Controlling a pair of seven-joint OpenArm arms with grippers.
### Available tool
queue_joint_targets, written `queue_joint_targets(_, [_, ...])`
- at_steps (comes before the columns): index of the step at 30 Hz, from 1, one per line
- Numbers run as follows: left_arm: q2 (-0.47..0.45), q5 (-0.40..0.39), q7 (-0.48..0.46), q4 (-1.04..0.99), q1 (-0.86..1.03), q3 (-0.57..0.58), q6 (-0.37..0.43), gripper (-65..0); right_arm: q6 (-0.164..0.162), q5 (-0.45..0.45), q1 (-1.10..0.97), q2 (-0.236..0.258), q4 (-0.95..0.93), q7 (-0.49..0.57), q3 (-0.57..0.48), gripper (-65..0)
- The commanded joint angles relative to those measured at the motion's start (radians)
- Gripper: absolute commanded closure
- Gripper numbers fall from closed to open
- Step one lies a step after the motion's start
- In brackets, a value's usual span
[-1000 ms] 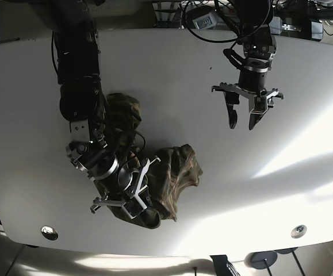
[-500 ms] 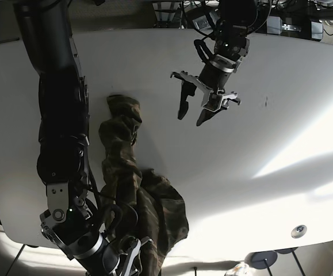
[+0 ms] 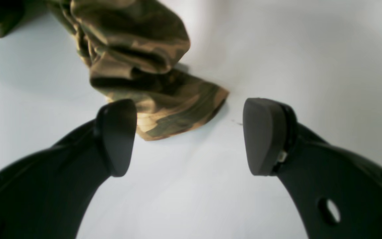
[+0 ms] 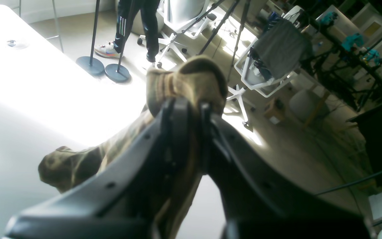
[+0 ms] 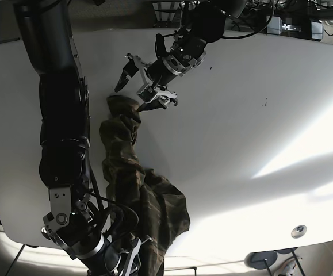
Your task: Fold the T-shirt properly
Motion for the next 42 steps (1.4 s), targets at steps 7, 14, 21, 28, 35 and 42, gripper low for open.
queue_joint_targets(7, [0.043, -0.003, -0.029, -0.166, -0.167, 0.144, 0.118, -46.8, -0.008, 0.012, 0.022, 0.001, 0.015, 0.030, 0.004, -2.4])
queue_joint_targets(14, [0.067, -0.003, -0.013, -0.271, -0.193, 0.150, 0.118, -46.0, -0.008, 0.013, 0.024, 0.022, 0.018, 0.032, 0.005, -2.4])
queue_joint_targets(21, [-0.031, -0.012, 0.153, -0.265, -0.190, 0.061, 0.113, -6.5, -0.008, 0.013, 0.024, 0.029, 0.012, 0.032, 0.147, -2.4])
queue_joint_targets(28, [-0.149, -0.014, 0.156, -0.027, -0.125, -0.126, 0.112, 0.0, -0.008, 0.009, 0.024, 0.029, 0.014, 0.030, 0.217, -2.4])
queue_joint_targets(35, [-0.148, -0.014, 0.247, 0.273, -0.039, -0.523, -0.112, 0.0, -0.014, 0.004, 0.030, 0.030, -0.074, 0.034, 0.312, -2.4])
queue_joint_targets(42, [-0.154, -0.014, 0.416, 0.446, -0.173, -0.761, -0.223, 0.0, -0.017, 0.012, 0.128, 0.055, -0.222, 0.037, 0.320, -2.4])
